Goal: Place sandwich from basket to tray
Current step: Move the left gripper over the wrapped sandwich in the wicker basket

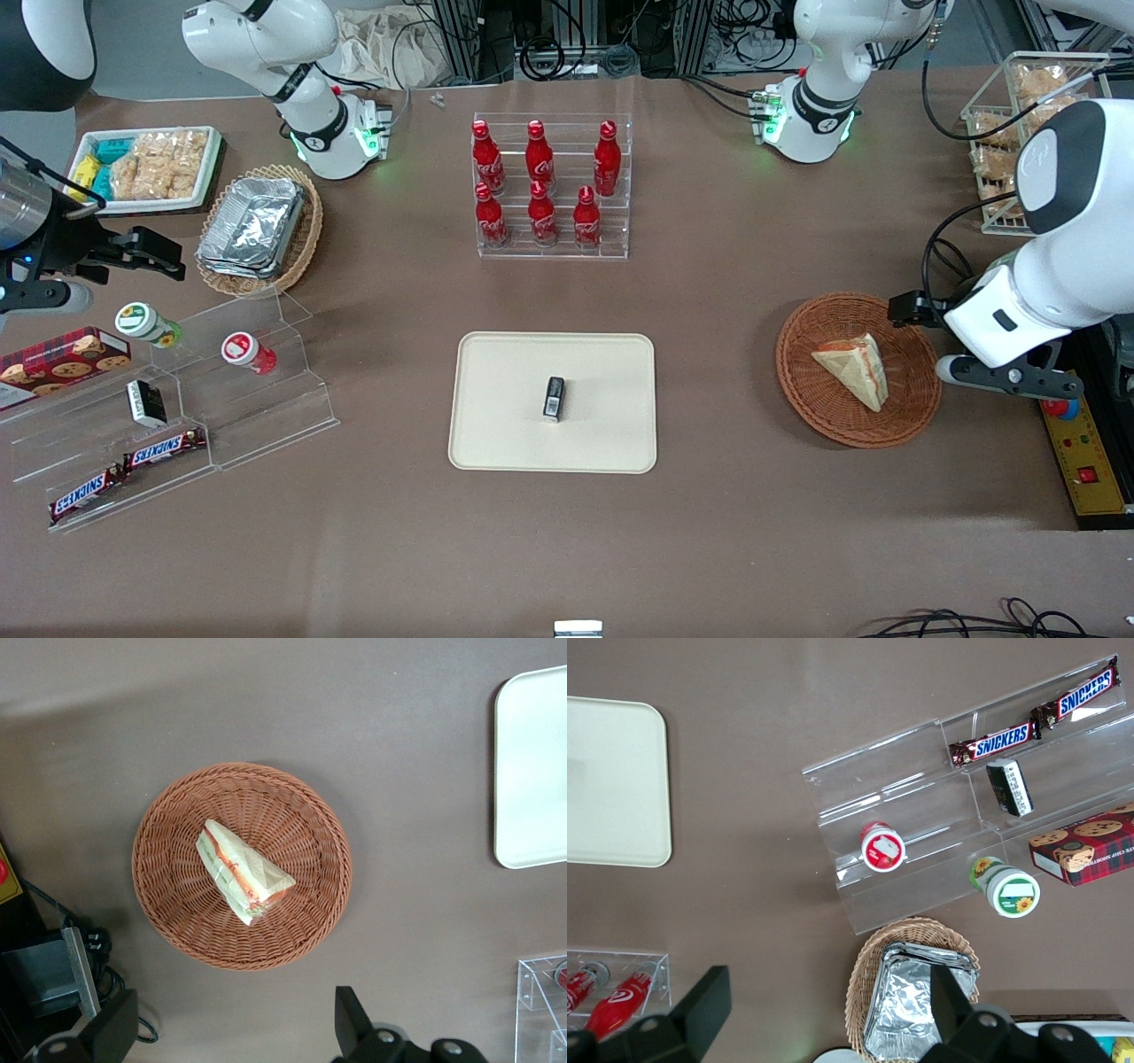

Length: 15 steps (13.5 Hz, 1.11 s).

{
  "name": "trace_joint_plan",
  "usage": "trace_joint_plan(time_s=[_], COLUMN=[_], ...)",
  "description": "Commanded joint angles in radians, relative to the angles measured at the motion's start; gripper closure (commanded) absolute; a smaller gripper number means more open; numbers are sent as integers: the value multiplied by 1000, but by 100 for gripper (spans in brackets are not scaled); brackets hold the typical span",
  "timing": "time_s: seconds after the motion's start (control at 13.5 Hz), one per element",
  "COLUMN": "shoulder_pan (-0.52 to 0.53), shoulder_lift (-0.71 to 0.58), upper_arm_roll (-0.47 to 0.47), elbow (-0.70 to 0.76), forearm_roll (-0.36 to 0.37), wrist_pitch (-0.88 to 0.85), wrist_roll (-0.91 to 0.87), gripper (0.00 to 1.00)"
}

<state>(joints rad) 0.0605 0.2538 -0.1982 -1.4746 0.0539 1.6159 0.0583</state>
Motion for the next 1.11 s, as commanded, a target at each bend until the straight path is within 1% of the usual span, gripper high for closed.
trace_joint_plan(time_s=[0.0, 0.37, 0.52, 0.67, 0.89, 1.04], shoulder_pan=[7, 8, 9, 9, 9, 10], shoulder_lift=[13, 18, 13, -11, -39, -36], upper_arm_roll=[-10, -9, -6, -3, 0, 3], elbow=[30, 17, -27, -131, -312, -378], forearm_roll=[-8, 4, 14, 14, 14, 12], wrist_pitch=[-24, -27, 11, 124, 336, 425], wrist_roll=[-18, -18, -29, -130, -395, -567], gripper=[0, 0, 0, 0, 0, 0])
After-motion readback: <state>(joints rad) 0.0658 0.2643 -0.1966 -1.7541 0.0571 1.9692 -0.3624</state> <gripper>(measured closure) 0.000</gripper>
